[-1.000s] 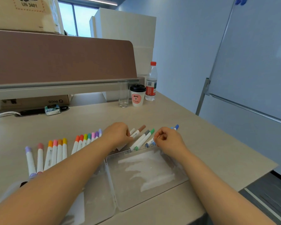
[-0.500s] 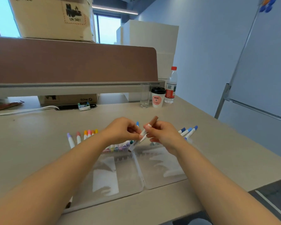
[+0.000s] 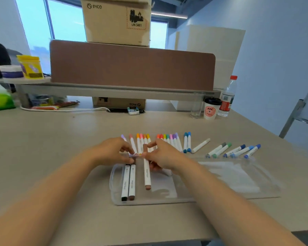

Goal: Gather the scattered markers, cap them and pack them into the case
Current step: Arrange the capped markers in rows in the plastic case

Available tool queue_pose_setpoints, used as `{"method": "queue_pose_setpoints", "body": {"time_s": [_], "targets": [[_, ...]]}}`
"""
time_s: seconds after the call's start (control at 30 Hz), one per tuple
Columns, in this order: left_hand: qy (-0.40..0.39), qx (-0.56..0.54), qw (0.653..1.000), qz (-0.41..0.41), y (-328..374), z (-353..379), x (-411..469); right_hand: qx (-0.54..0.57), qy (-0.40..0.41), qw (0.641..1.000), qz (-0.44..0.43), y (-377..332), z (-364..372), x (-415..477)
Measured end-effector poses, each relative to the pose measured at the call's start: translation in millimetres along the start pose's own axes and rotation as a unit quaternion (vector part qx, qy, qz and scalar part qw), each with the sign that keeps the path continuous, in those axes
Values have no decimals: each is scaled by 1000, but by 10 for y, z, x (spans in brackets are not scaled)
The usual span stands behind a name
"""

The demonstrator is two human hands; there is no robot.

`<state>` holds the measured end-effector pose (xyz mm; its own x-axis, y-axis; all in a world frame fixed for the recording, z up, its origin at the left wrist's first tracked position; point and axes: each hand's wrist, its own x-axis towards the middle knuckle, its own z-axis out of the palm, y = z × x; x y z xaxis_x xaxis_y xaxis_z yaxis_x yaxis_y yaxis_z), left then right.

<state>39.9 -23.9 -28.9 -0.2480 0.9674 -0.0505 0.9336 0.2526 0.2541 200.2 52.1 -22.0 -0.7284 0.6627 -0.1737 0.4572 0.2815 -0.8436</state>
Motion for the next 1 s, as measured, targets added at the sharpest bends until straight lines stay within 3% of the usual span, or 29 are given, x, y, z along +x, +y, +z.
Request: {"method": "queue_pose_setpoints", "body": {"time_s": [0.47, 0.7, 1.0], "targets": [[-24, -106, 994, 0, -168, 130, -48, -170, 34, 985, -20, -49, 310, 104], [-23, -116, 993, -4, -169, 132, -50, -135, -58, 989, 13, -82, 195, 26], [-21, -104, 994, -5, -156, 140, -49, -162, -76, 982, 53, -11, 187, 95]]}}
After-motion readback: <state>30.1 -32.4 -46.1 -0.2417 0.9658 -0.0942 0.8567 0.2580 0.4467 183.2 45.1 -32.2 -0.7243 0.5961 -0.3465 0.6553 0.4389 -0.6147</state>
